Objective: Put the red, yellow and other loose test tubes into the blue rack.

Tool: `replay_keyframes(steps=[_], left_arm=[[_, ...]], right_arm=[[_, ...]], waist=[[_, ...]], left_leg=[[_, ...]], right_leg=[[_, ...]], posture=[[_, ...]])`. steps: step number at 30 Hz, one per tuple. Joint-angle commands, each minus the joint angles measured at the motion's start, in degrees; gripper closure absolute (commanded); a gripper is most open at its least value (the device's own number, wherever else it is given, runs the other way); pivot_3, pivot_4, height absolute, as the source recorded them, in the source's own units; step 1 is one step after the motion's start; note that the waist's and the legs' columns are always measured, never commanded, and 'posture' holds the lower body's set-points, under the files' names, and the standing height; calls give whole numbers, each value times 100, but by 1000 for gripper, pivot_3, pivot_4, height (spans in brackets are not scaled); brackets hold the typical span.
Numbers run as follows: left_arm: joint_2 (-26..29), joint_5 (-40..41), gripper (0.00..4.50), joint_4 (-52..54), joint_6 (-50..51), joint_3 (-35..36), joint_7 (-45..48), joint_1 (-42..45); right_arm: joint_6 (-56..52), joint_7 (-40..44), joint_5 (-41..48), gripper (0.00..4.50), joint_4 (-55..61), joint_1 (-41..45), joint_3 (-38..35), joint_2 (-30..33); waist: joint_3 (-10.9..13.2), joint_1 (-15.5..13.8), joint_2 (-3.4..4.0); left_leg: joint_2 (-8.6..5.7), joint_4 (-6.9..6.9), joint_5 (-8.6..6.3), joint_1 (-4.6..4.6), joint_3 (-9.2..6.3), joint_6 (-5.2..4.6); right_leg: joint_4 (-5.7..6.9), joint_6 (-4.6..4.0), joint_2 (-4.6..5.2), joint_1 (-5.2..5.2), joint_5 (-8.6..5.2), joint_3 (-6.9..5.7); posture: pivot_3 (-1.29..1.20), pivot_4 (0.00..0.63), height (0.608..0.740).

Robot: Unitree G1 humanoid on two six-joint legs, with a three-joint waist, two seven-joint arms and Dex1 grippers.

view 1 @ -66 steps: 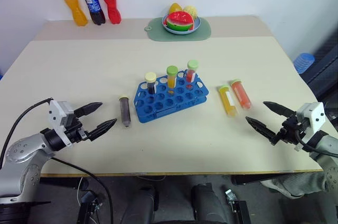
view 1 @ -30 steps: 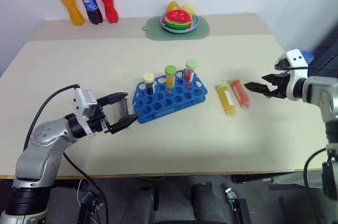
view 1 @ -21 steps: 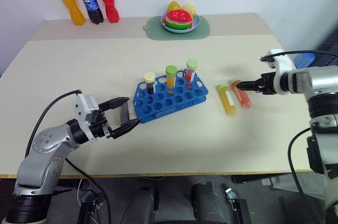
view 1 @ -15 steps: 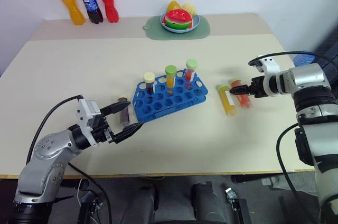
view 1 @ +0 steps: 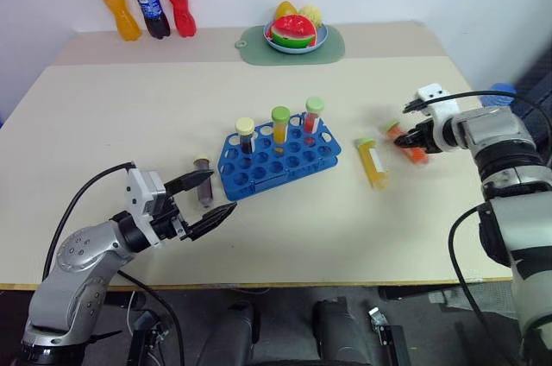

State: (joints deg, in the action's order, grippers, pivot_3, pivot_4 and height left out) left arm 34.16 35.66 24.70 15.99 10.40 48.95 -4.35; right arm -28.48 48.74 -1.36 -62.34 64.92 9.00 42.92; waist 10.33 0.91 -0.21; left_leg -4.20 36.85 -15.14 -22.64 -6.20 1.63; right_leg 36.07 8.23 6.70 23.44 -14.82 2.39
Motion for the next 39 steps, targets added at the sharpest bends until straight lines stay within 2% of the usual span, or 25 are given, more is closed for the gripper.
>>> replay_keyframes(steps=[1,5,7,12,15,19,28,39], left_arm=[[-25,47,232,-47,-74,85,32,107],[-170,-89,232,-467,-272,54,53,285],[-255,-154,232,-723,-412,61,100,301],[-311,-71,232,-1113,-535,227,216,425],[-296,-17,232,-1159,-506,237,291,478],[-282,11,232,-1051,-406,219,331,466],[-262,45,232,-902,-343,319,295,355],[-237,-4,232,-817,-401,378,263,175]], right_arm=[[1103,357,864,3733,998,-422,-1077,175],[2077,536,1449,3733,3062,-1907,-1621,-206],[2449,268,1592,3733,3910,-2549,-1758,-586],[2931,-530,1714,3733,5061,-3346,-1761,-1707],[3250,-963,1727,3733,5194,-3441,-1696,-2344],[3412,-1126,1692,3733,5299,-3577,-1527,-2769],[3796,-1257,1521,3733,5126,-3921,-1213,-3110],[4228,-1436,1296,3733,4392,-3735,-941,-3484]], waist=[[0,6,0],[-1,35,0],[-2,42,2],[2,25,8],[1,16,7],[1,-11,6],[1,26,7],[0,36,7]], left_leg=[[1,-3,0,1,0,0],[9,-7,0,13,-2,-1],[11,-7,0,16,-2,-1],[10,2,1,15,-1,2],[10,2,2,16,-5,4],[8,2,2,15,-7,4],[7,-1,2,16,-7,4],[9,-2,3,19,-8,5]], right_leg=[[-2,0,-2,-2,0,-1],[0,0,-13,-9,0,-2],[6,0,-15,-8,0,0],[15,1,-12,-3,1,7],[15,1,-12,-4,1,6],[13,0,-7,-6,1,6],[14,0,-9,-4,0,6],[15,0,-13,-5,0,6]], posture=[[0,150,740],[0,150,740],[0,150,740],[0,150,740],[0,150,740],[0,150,740],[0,150,740],[0,150,740]])
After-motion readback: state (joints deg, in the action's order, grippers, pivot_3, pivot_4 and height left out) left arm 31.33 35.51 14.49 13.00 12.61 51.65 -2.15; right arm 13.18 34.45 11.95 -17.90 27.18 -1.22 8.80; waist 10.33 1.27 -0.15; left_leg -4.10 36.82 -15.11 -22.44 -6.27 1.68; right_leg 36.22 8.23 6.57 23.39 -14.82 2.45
